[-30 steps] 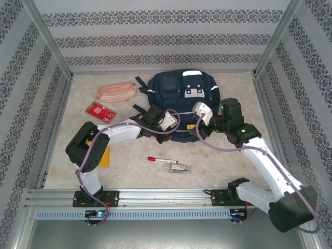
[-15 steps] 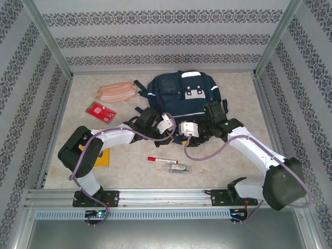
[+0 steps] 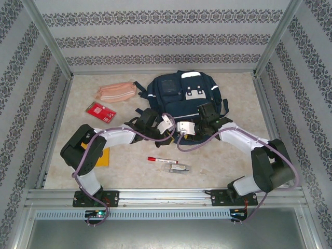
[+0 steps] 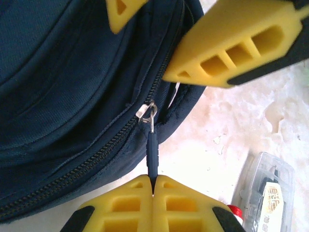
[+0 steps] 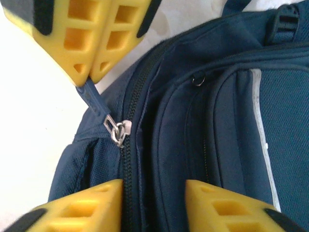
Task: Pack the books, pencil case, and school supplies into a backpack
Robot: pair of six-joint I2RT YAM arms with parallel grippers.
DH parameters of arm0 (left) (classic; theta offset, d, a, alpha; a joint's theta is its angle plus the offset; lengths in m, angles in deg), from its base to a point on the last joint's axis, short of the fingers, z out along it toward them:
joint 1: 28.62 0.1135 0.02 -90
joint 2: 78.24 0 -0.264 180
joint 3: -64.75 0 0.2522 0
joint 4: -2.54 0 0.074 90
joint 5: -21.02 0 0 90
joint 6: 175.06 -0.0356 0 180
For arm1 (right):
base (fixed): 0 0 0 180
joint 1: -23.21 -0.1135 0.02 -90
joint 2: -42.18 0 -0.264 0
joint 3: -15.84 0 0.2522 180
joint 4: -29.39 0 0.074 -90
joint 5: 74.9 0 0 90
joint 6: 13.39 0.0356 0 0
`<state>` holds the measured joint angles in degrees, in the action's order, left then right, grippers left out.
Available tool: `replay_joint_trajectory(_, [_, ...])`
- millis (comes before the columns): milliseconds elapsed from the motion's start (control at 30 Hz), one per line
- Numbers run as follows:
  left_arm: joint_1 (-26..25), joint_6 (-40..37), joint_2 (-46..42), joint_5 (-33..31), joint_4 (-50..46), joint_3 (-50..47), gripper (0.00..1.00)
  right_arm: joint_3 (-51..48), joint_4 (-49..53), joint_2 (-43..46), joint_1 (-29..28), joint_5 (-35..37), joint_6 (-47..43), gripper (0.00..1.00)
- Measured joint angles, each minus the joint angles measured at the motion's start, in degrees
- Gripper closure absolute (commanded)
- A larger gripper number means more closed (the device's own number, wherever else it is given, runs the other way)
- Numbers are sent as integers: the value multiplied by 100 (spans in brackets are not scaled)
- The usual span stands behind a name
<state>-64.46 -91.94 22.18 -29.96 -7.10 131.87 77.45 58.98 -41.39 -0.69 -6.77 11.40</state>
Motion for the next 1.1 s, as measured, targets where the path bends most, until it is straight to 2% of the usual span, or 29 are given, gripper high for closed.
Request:
replay_joint_trajectory(167, [0, 70, 57, 2, 297, -127, 65, -15, 55, -7, -70, 33, -125, 53])
replay_joint_trajectory(300, [-7, 111, 57, 35, 678, -407, 57, -90, 96, -11, -188, 46, -195, 54])
replay_joint_trajectory(567, [-17, 131, 208, -63, 1276, -492, 54, -120, 153, -22, -225, 136, -260, 82])
replay_joint_trajectory(700, [-44, 131, 330, -22, 2035, -721, 54, -160, 149, -11, -225, 153, -339, 96])
replay_joint_trajectory(867, [-94, 129, 538, 72, 3147, -1128, 57, -352, 17, 101, -225, 151, -367, 100])
replay_joint_trajectory(1100, [-129, 85, 584, 173, 3644, -1141, 70, -533, -164, 415, -225, 149, -378, 100])
